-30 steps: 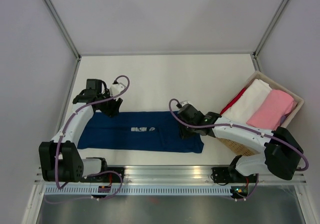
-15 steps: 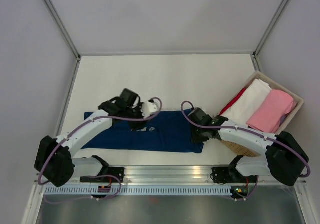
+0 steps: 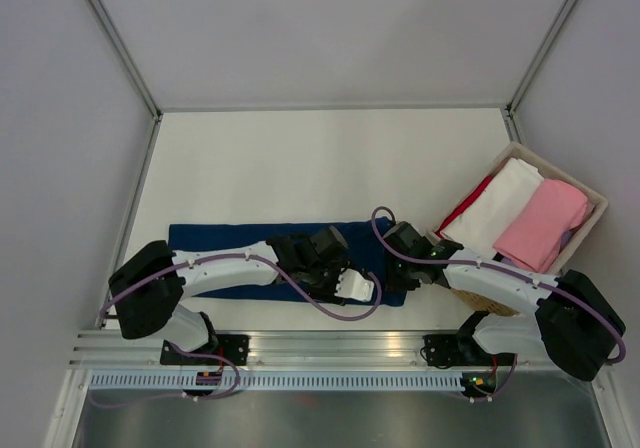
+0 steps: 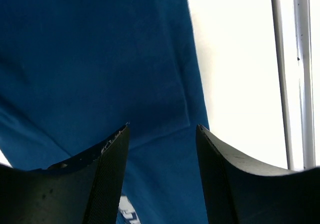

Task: Roll the t-shirts
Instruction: Fold the tshirt

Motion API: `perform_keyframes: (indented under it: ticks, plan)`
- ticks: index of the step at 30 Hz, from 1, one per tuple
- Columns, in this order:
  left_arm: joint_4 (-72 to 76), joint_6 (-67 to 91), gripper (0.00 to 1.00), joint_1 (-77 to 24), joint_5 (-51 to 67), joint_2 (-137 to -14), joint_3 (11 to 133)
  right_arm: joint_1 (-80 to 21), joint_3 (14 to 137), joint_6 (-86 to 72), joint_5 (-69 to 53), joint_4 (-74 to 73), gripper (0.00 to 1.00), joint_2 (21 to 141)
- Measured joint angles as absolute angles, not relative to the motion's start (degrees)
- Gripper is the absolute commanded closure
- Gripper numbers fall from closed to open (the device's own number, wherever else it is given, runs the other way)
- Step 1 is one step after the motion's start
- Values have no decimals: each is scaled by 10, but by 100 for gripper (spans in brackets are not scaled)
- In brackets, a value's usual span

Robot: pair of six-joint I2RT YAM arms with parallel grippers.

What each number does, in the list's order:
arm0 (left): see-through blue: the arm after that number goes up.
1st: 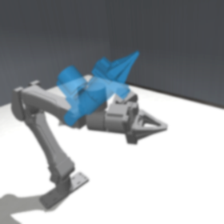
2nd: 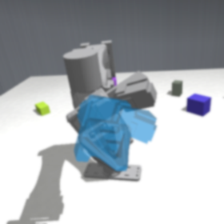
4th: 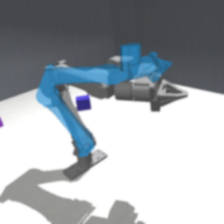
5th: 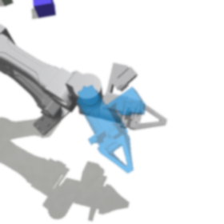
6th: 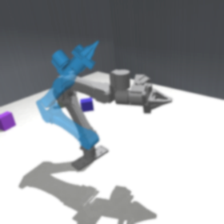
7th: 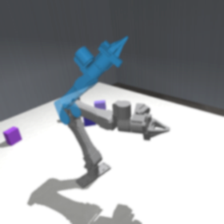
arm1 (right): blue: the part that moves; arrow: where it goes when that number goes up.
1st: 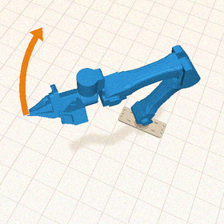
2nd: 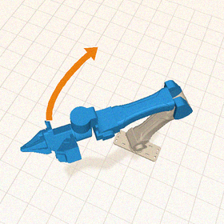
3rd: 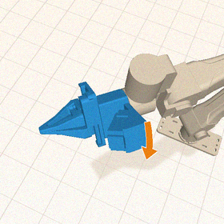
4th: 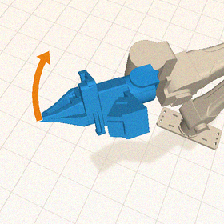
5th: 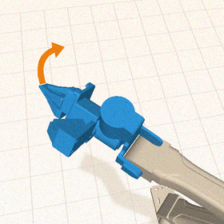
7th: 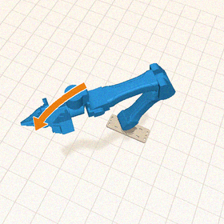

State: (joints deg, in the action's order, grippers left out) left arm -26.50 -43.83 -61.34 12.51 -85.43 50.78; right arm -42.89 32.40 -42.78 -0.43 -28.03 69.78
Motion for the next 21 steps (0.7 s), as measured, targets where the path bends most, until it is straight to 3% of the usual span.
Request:
perform_keyframes:
  ticks: [9, 16, 21]
  plan:
    - [-245, -483, 39, -644, 105, -888, 493, -429, 322, -429, -6, -280, 68, 697]
    - [-243, -490, 62, -653, 89, -905, 488, -429, 322, -429, -13, -281, 70, 696]
    - [-243, -491, 58, -653, 73, -905, 488, -429, 334, -426, -12, -300, 70, 689]
